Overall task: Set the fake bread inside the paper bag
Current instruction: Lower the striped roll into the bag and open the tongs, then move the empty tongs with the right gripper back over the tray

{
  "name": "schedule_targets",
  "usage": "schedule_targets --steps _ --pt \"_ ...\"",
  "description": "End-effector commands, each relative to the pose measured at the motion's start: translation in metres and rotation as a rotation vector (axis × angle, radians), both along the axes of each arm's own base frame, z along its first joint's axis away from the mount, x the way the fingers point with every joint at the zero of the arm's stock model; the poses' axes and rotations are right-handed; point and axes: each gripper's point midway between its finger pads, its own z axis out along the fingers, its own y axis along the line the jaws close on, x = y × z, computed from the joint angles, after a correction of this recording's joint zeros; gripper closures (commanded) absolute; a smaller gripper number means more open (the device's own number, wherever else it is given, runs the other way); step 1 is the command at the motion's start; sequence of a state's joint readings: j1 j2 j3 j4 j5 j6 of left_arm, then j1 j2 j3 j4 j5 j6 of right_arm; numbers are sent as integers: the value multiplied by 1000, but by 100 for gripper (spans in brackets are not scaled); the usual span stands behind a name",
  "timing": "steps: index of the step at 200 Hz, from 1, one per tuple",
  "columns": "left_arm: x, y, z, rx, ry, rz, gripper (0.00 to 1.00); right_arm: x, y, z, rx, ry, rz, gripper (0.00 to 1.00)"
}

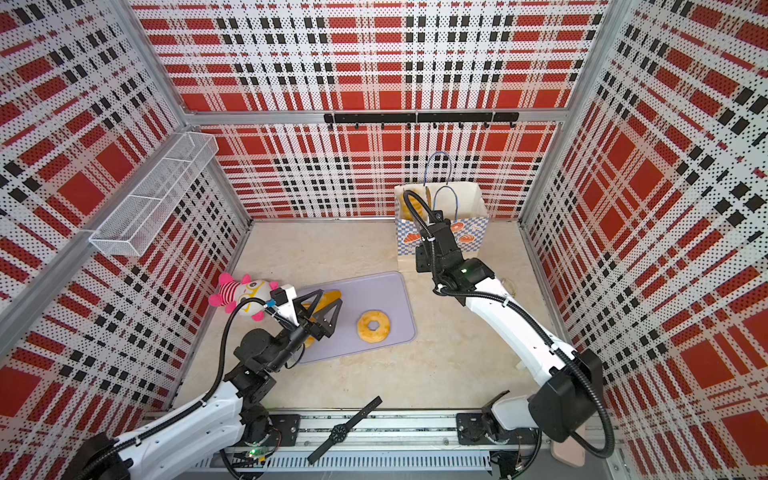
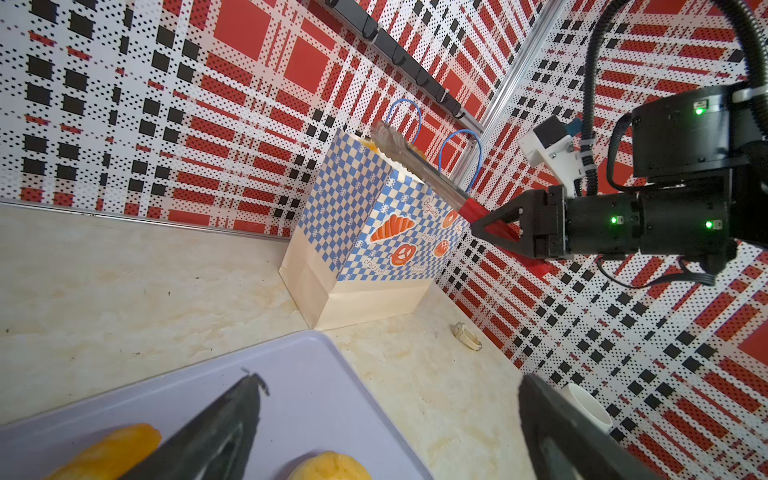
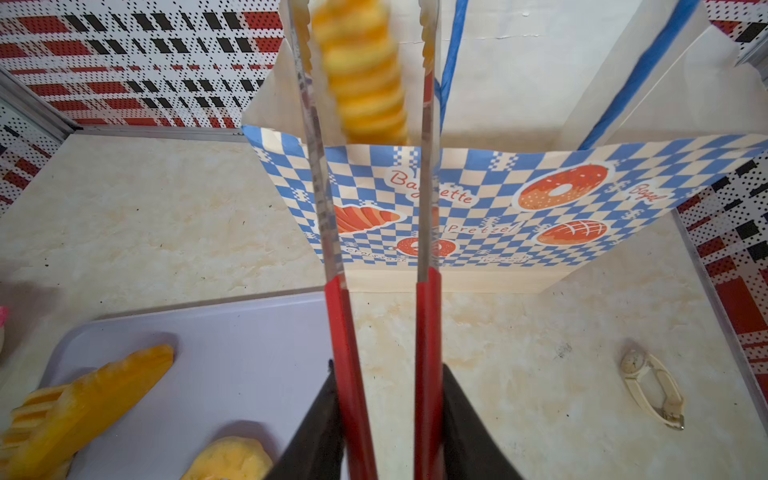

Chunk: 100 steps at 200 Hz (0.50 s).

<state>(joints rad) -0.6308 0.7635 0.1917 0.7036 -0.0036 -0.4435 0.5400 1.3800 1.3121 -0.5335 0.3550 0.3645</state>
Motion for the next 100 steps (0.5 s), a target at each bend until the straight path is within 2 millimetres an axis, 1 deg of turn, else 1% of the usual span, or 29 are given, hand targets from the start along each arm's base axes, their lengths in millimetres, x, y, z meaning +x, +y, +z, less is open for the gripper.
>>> schedule_targets --steps 1,31,66,100 --pt "0 2 6 2 -20 12 2 -3 -8 19 24 -48 -19 64" --pt "1 4 5 5 -18 21 2 -7 -8 26 32 -68 -6 64" --pt "4 5 -1 12 2 26 2 -15 -7 37 76 -105 19 64" --pt "5 7 -2 11 3 34 2 -24 -6 39 119 -123 46 63"
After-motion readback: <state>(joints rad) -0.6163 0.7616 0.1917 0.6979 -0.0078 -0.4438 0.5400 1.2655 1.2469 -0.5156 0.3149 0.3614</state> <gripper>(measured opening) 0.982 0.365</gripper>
